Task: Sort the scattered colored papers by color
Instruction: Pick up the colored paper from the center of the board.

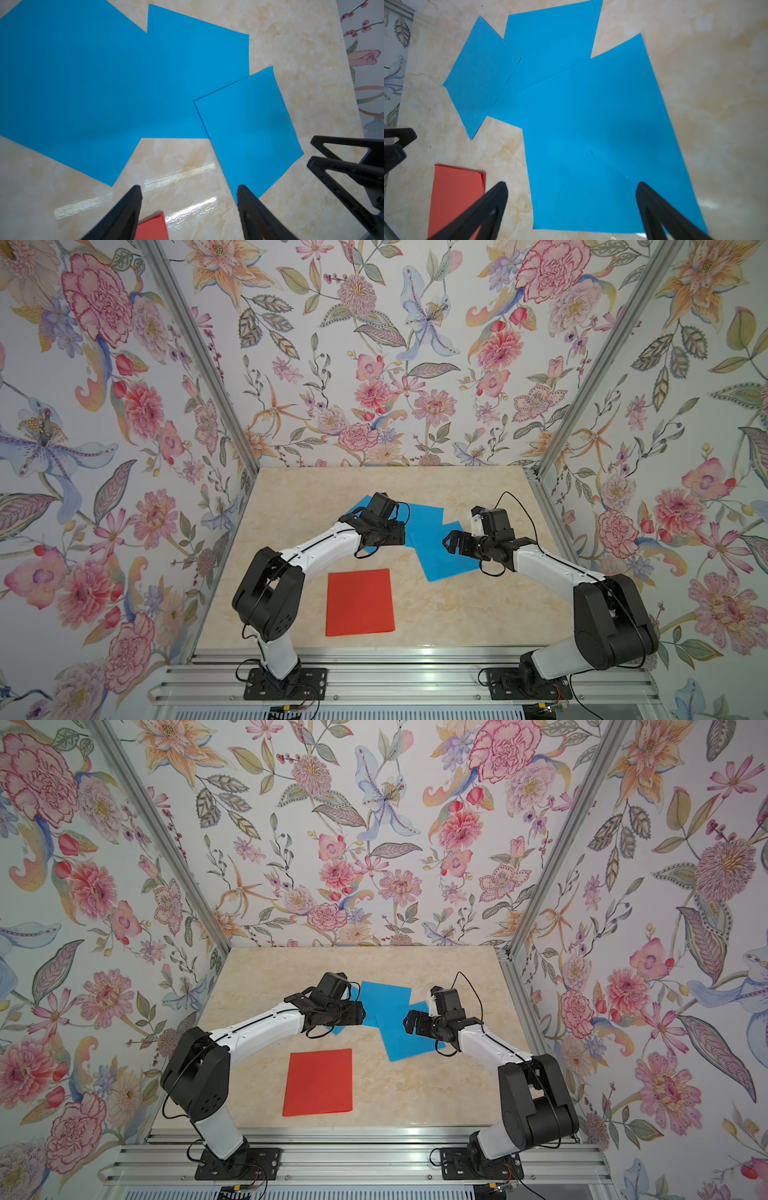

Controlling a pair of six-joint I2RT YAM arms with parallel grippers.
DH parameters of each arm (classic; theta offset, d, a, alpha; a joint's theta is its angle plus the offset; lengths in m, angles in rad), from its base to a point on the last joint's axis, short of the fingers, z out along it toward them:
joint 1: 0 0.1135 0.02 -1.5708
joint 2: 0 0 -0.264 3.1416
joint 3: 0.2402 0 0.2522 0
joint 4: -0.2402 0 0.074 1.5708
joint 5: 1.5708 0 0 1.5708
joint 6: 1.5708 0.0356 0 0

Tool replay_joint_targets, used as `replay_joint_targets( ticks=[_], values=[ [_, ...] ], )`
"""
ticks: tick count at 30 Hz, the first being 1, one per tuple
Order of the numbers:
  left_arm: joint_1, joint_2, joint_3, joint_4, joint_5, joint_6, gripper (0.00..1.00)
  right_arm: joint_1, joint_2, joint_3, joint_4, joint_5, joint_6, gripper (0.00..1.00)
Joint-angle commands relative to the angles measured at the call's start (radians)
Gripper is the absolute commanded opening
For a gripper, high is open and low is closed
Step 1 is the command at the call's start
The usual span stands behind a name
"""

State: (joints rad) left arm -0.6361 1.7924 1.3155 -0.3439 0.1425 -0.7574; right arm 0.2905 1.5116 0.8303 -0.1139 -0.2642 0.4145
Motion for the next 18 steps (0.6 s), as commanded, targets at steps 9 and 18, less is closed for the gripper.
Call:
replay_joint_targets(
  ticks=[9,18],
  values=[
    [-0.025,0.193,0.140,0.052,0.042,-0.054,0.71,-0.053,0.072,-0.049,0.084,-0.084,-0.018,1.00],
    [-0.034,0.242,0.175,0.052,0.065,-0.078,0.69,-0.072,0.109,-0.068,0.102,-0.086,-0.029,1.00]
  ],
)
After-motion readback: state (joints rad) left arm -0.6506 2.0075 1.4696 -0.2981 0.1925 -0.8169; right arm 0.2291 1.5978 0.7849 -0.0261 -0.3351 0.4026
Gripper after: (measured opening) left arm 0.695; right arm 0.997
